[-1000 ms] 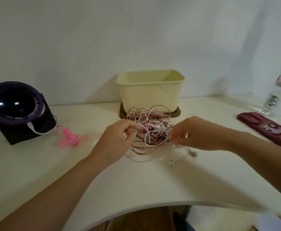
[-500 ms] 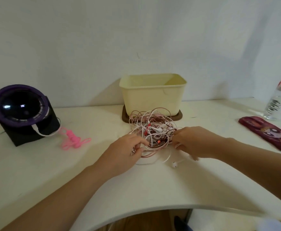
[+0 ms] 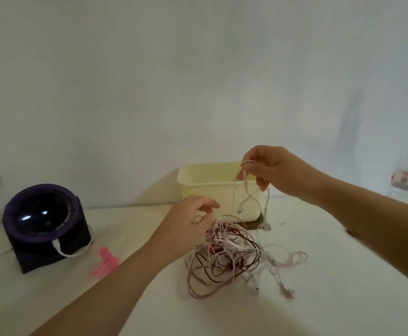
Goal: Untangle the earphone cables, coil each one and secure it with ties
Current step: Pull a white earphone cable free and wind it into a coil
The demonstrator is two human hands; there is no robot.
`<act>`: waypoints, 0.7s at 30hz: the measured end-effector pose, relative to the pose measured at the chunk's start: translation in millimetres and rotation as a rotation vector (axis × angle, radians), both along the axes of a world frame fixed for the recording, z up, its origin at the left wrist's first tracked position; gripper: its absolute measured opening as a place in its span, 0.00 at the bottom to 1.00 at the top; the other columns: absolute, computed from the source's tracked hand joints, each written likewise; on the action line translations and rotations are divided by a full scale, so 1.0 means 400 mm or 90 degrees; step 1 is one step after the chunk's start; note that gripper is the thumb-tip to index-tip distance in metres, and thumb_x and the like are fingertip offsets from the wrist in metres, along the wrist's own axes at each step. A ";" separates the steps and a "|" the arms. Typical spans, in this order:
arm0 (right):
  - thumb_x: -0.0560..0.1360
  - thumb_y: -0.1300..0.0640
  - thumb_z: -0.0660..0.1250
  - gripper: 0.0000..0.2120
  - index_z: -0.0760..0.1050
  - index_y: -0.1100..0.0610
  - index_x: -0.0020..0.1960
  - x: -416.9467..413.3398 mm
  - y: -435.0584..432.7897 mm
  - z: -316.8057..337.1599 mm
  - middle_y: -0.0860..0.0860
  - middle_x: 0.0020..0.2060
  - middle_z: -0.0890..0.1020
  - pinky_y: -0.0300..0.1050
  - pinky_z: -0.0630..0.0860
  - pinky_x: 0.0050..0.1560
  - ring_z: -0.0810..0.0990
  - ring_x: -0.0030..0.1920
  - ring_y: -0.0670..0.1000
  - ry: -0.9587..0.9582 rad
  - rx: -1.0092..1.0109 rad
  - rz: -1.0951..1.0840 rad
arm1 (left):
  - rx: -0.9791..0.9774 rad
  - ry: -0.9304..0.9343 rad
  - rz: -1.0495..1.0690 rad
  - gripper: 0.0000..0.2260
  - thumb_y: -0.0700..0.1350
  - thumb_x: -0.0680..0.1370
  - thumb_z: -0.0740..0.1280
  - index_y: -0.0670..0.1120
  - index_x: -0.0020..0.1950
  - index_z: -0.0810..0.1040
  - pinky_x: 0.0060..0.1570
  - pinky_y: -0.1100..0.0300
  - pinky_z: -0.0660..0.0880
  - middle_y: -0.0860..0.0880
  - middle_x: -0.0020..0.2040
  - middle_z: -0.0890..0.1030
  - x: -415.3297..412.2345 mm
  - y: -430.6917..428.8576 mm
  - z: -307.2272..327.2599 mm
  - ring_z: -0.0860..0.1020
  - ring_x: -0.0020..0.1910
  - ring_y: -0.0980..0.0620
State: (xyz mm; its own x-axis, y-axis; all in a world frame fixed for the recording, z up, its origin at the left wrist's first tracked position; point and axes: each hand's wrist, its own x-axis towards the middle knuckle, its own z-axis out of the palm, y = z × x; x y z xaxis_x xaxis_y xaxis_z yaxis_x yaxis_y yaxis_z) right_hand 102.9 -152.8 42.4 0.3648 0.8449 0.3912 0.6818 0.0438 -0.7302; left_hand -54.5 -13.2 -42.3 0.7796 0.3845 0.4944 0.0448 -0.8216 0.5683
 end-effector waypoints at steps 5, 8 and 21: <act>0.78 0.59 0.63 0.05 0.76 0.56 0.44 -0.026 0.035 0.123 0.49 0.41 0.85 0.34 0.63 0.26 0.65 0.27 0.46 0.022 0.073 -0.005 | -0.137 -0.045 -0.048 0.10 0.49 0.78 0.64 0.56 0.60 0.75 0.55 0.68 0.69 0.62 0.55 0.78 0.065 -0.011 0.163 0.75 0.56 0.66; 0.78 0.59 0.63 0.05 0.76 0.56 0.44 -0.034 0.049 0.186 0.50 0.41 0.85 0.34 0.65 0.31 0.70 0.25 0.39 0.014 0.115 -0.010 | -0.218 -0.025 -0.108 0.08 0.50 0.79 0.64 0.54 0.57 0.76 0.55 0.64 0.71 0.58 0.51 0.82 0.095 -0.015 0.237 0.79 0.52 0.62; 0.77 0.58 0.65 0.04 0.76 0.58 0.45 0.038 0.031 0.354 0.50 0.36 0.83 0.37 0.62 0.26 0.63 0.25 0.45 0.053 0.278 -0.079 | -0.165 -0.187 -0.048 0.09 0.41 0.80 0.59 0.47 0.45 0.77 0.34 0.62 0.71 0.51 0.34 0.70 0.111 0.008 0.524 0.68 0.28 0.56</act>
